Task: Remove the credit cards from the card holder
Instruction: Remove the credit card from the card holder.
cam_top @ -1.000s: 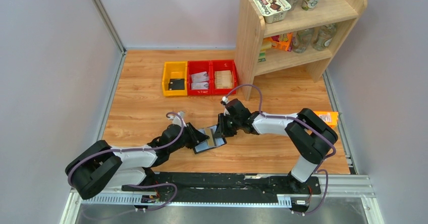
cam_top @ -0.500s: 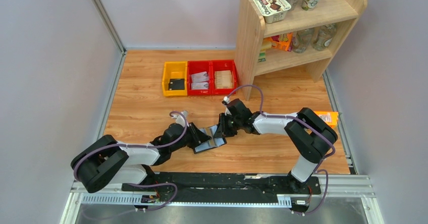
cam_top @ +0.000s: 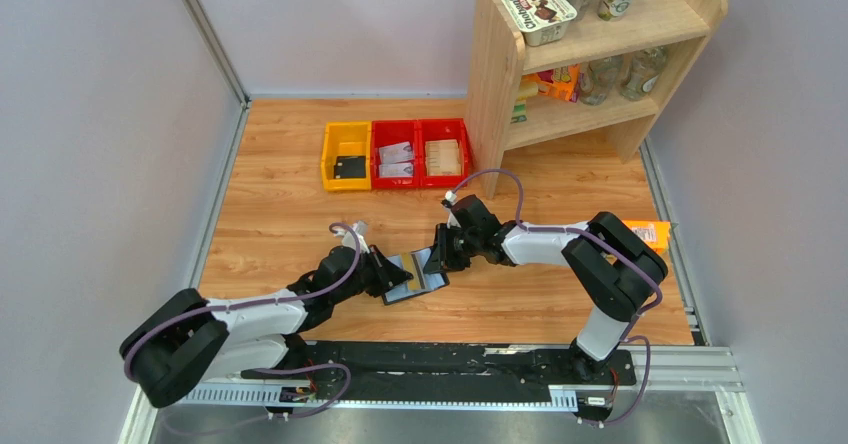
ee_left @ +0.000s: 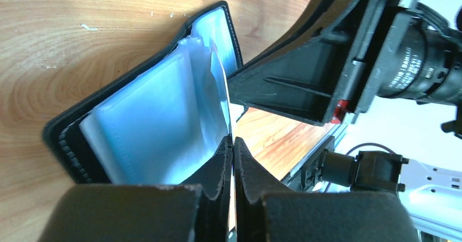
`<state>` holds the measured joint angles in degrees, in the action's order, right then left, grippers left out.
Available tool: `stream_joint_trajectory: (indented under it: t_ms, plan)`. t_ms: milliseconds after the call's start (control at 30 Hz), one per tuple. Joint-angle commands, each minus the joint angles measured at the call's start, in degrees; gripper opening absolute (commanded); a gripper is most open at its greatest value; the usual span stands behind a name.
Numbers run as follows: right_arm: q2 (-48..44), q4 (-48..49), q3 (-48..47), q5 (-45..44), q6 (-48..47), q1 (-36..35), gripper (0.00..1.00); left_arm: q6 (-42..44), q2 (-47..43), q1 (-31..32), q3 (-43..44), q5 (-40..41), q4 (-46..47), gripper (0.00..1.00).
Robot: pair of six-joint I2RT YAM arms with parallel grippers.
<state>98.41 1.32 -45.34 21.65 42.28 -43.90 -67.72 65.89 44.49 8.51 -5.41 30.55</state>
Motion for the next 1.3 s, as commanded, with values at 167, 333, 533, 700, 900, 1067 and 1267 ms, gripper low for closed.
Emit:
stream_joint_trajectory:
  t_ms: [167,333,533,700,900,1067,1267]
  plan:
    - [3.81,-2.38,1.48,-3.72,0.17,0.66,0.22,0.49,-15.69,0.16,-0.78,4.26,-13.66,0.05]
    - [2.32,-3.43,0.52,-3.19,-0.36,0.92,0.23,8.36,-22.11,0.16,3.51,5.23,-30.24,0.00]
    - [-3.91,-8.08,-2.90,-2.93,-1.15,1.01,0.29,26.99,-24.76,2.00,20.63,13.21,-49.50,0.00]
    - [-11.73,-14.85,-8.00,-5.04,-3.43,1.80,0.47,41.24,-20.01,8.24,31.47,21.66,-56.02,0.00]
    - [-21.84,-19.86,-9.33,-6.00,-0.98,4.35,0.70,53.46,-14.39,16.76,39.03,35.80,-57.88,0.00]
    - [-32.65,-20.83,-7.48,-8.99,4.29,4.88,0.82,62.44,-9.30,23.09,42.81,48.72,-56.83,0.00]
    - [-37.06,-18.47,-7.22,-6.28,12.37,4.88,0.85,72.37,-4.99,27.05,43.87,53.04,-48.05,0.00]
